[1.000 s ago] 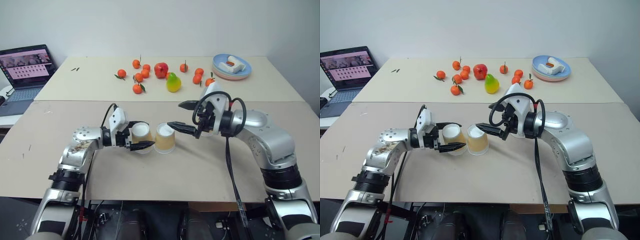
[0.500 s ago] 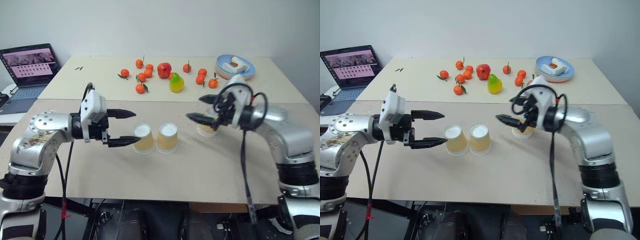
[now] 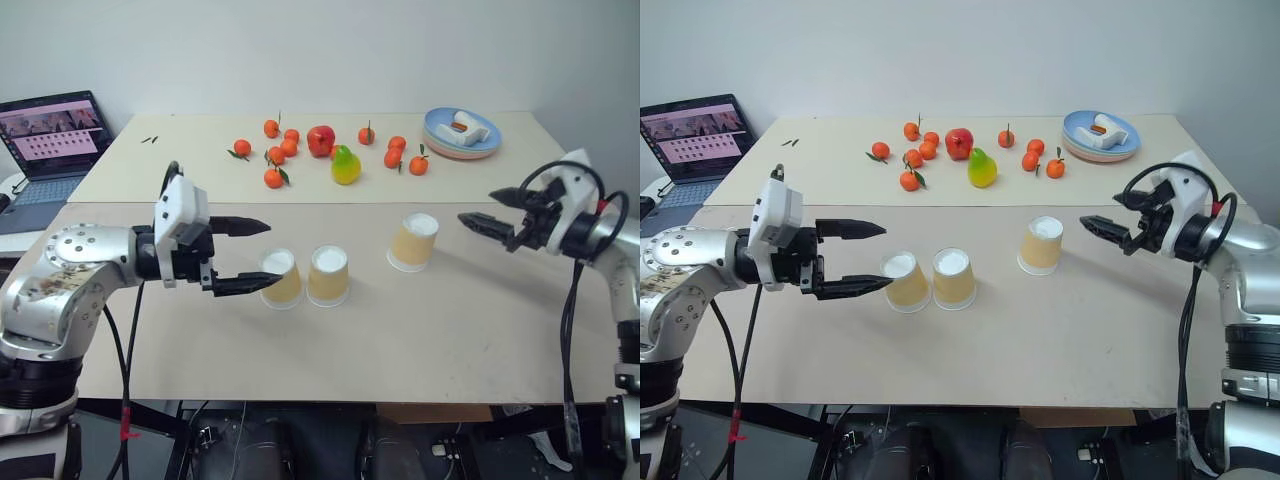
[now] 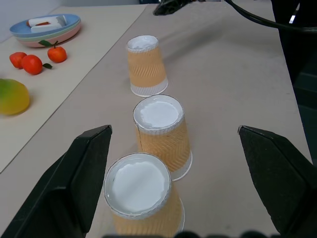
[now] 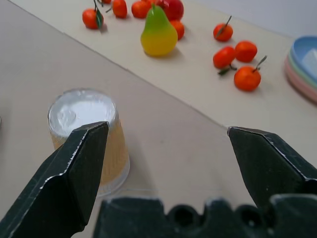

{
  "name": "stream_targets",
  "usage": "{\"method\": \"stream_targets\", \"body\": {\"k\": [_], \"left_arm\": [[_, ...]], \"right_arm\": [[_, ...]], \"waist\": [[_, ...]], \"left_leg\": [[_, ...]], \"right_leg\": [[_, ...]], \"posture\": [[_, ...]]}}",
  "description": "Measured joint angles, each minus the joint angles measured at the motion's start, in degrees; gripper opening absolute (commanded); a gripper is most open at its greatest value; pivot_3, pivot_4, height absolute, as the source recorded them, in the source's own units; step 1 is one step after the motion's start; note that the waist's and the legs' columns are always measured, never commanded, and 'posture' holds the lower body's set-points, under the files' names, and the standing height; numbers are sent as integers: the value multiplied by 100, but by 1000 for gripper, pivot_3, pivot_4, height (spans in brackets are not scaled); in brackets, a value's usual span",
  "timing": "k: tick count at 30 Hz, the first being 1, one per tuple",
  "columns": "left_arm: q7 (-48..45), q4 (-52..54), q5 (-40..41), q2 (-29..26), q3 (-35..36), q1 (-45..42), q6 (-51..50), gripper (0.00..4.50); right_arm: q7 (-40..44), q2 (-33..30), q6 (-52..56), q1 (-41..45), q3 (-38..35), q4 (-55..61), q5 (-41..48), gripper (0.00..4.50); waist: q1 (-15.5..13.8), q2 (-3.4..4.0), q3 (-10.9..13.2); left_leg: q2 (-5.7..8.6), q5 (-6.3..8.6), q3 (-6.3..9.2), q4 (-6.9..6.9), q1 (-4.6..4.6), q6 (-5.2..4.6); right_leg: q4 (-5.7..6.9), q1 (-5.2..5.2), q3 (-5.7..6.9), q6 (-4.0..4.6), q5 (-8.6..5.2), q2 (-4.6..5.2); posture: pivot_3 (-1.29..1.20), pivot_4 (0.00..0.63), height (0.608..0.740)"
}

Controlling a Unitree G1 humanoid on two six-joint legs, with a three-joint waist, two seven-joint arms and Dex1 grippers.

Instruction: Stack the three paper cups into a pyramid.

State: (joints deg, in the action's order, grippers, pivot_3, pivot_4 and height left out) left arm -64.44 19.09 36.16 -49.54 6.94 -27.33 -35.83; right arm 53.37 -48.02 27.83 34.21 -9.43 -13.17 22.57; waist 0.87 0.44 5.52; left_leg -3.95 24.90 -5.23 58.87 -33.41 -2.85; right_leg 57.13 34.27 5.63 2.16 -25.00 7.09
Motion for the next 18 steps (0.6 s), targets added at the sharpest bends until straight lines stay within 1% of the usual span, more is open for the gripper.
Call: {"method": "stream_targets", "body": {"k": [4, 8, 13, 18], "left_arm": [[45, 37, 56, -6, 0, -3, -76, 4360], [87, 37, 123, -10, 0, -5, -85, 4360], [135, 41, 168, -14, 0, -15, -98, 4360], [203, 43, 170, -14, -7, -135, -96, 4360]], "right_arm": [[91, 201, -120, -37, 205, -98, -101, 4500], [163, 268, -143, -37, 237, -220, -127, 4500], [542, 279, -109, -92, 392, -198, -98, 4500], [714, 442, -20, -88, 459, -179, -91, 4500]], "waist": [[-6, 1, 0], [-21, 1, 0], [-19, 1, 1], [-15, 1, 1]], "left_leg": [[0, 1, 1, 0, -2, -2], [1, 1, 1, 1, -3, -2], [1, 1, 2, 1, -2, -2], [0, 2, 2, 2, -1, -3]], "right_leg": [[-1, 3, -4, 0, 0, -5], [-3, 2, -3, -1, 0, -3], [-3, 2, -3, -1, 0, -4], [-2, 1, -4, 0, 0, -6]], "posture": [[0, 150, 638], [0, 150, 638], [0, 150, 638], [0, 150, 638]]}}
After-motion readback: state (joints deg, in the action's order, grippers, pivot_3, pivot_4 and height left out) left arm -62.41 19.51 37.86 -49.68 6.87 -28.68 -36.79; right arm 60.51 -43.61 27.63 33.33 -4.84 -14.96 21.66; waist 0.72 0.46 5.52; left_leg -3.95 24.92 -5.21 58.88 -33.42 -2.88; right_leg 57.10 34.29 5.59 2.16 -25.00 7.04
